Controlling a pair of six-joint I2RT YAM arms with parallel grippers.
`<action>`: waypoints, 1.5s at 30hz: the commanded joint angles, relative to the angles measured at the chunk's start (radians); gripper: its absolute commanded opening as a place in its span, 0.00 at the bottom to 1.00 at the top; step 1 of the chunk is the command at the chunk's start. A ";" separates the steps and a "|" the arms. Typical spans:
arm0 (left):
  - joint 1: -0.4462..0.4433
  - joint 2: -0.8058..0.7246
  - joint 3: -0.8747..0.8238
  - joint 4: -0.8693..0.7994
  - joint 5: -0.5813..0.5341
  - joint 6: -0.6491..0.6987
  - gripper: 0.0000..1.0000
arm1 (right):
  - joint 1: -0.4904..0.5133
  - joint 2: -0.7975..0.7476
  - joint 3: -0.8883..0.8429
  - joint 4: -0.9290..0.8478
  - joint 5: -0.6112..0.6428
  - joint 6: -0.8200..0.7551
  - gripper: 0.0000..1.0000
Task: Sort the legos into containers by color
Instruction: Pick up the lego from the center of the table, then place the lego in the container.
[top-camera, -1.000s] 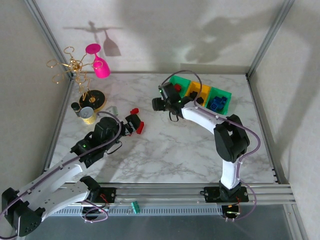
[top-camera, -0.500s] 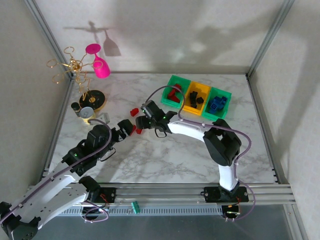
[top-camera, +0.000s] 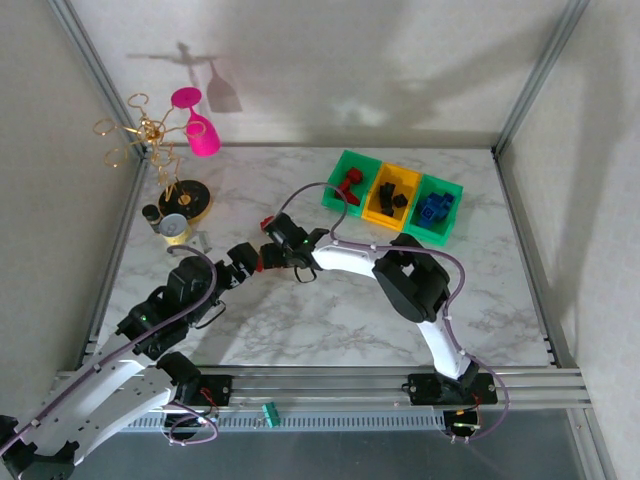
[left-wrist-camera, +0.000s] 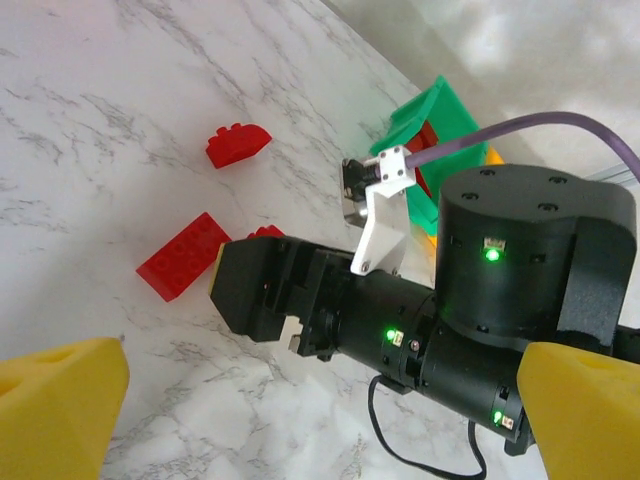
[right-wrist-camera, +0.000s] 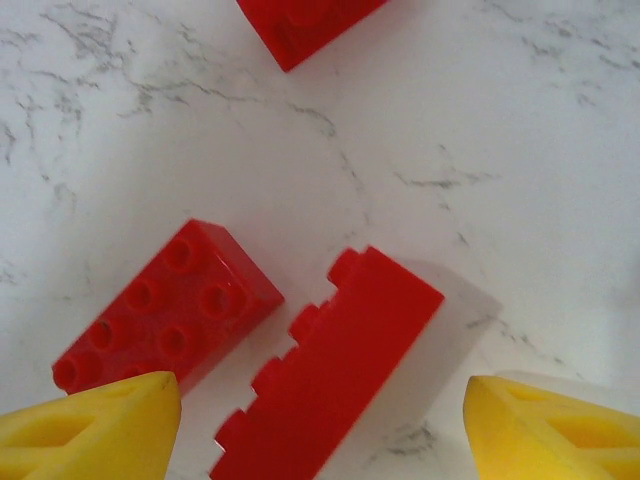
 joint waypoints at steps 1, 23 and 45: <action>0.007 -0.008 -0.011 -0.019 -0.028 -0.005 0.99 | 0.002 0.040 0.047 -0.044 0.040 0.014 0.73; 0.007 0.019 -0.015 -0.003 -0.017 -0.004 1.00 | -0.027 -0.029 -0.054 -0.031 0.126 -0.052 0.34; 0.007 0.170 0.052 0.123 0.055 0.048 1.00 | -0.199 -0.247 -0.111 0.005 0.190 -0.154 0.23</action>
